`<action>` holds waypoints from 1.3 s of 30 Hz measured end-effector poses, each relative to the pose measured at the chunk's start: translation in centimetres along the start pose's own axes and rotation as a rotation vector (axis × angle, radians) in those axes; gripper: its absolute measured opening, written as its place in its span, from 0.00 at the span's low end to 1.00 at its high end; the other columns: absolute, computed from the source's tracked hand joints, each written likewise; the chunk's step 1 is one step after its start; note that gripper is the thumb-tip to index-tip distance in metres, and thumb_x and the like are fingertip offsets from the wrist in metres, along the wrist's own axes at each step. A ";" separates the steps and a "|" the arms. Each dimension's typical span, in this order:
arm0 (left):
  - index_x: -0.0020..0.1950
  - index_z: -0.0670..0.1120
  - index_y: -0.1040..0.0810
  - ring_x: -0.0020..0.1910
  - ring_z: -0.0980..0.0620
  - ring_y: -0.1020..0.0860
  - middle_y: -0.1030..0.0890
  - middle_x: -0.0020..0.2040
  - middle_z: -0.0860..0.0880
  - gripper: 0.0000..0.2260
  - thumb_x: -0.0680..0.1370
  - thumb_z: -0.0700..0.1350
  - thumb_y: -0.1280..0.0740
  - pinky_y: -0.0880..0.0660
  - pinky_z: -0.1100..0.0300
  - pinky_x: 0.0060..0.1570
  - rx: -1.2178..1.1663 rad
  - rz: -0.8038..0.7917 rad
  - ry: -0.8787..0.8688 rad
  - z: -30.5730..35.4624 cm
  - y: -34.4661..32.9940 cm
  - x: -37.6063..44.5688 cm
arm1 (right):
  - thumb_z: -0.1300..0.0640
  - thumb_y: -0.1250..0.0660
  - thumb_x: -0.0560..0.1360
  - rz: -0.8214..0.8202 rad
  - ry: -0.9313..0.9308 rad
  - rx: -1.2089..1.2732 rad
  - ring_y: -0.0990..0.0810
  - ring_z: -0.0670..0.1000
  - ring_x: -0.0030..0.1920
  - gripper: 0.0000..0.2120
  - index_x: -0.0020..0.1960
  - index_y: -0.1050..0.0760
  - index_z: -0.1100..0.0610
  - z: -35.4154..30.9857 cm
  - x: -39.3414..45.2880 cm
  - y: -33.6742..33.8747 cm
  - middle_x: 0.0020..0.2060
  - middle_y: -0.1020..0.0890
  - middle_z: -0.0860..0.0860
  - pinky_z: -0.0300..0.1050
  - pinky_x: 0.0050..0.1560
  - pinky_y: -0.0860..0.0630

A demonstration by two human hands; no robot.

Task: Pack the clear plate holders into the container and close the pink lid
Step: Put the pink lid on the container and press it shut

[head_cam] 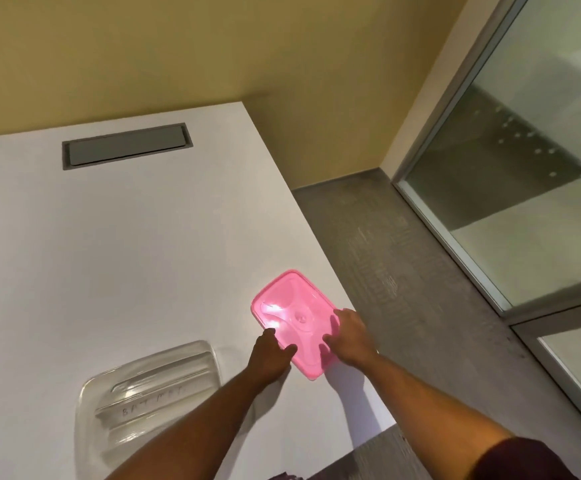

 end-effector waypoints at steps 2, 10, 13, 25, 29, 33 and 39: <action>0.74 0.40 0.35 0.69 0.44 0.27 0.27 0.71 0.42 0.27 0.78 0.47 0.31 0.32 0.61 0.58 -0.043 -0.001 0.046 -0.2 -1.3 0.4 | 0.51 0.28 0.76 -0.029 0.006 0.014 0.29 0.57 0.71 0.30 0.74 0.33 0.55 1.0 0.7 0.2 0.72 0.29 0.54 0.56 0.70 0.27; 0.77 0.43 0.40 0.58 0.41 0.19 0.25 0.69 0.42 0.33 0.76 0.44 0.29 0.21 0.48 0.59 -0.375 0.044 0.207 -0.9 -2.4 1.6 | 0.53 0.27 0.76 0.015 -0.078 0.150 0.23 0.58 0.67 0.29 0.75 0.31 0.56 2.8 1.6 0.8 0.69 0.24 0.56 0.54 0.68 0.25; 0.78 0.45 0.41 0.63 0.39 0.22 0.27 0.71 0.42 0.34 0.77 0.47 0.29 0.24 0.42 0.65 -0.347 0.035 0.206 -1.0 -2.2 1.6 | 0.55 0.25 0.74 0.054 -0.128 0.178 0.21 0.59 0.64 0.28 0.72 0.27 0.58 3.2 1.5 1.3 0.65 0.22 0.56 0.50 0.64 0.25; 0.78 0.42 0.37 0.69 0.35 0.26 0.31 0.75 0.39 0.35 0.79 0.65 0.43 0.29 0.40 0.70 -0.961 -0.010 0.120 3.6 6.2 -1.1 | 0.62 0.29 0.77 0.295 0.199 0.597 0.17 0.43 0.43 0.09 0.47 0.21 0.47 -2.5 -2.0 5.0 0.41 0.16 0.41 0.46 0.45 0.19; 0.76 0.39 0.39 0.66 0.32 0.25 0.30 0.72 0.34 0.39 0.78 0.68 0.43 0.27 0.37 0.67 -1.193 -0.044 0.091 3.7 12.2 -2.6 | 0.69 0.31 0.75 0.415 0.411 0.468 0.20 0.43 0.44 0.16 0.45 0.24 0.48 -6.4 -4.3 4.9 0.42 0.20 0.41 0.38 0.42 0.23; 0.69 0.33 0.30 0.60 0.37 0.20 0.23 0.65 0.32 0.24 0.83 0.51 0.37 0.22 0.42 0.60 -1.227 -0.031 0.061 2.2 16.6 -4.5 | 0.75 0.34 0.70 0.461 0.618 0.323 0.24 0.35 0.49 0.19 0.49 0.23 0.52 -10.2 -6.7 2.9 0.47 0.24 0.42 0.31 0.49 0.27; 0.69 0.29 0.33 0.51 0.38 0.16 0.20 0.62 0.31 0.17 0.81 0.30 0.43 0.15 0.49 0.43 -1.261 0.104 0.061 -3.7 20.6 -8.5 | 0.64 0.27 0.73 0.466 0.714 0.221 0.27 0.47 0.60 0.18 0.59 0.23 0.49 -14.5 -9.2 -1.1 0.59 0.21 0.45 0.47 0.59 0.24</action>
Point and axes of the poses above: each hand's wrist, its own x-axis towards the middle knuckle, its own y-axis out of the back of the hand, z = x × y, the point moved 5 cm from there along x, towards the middle knuckle
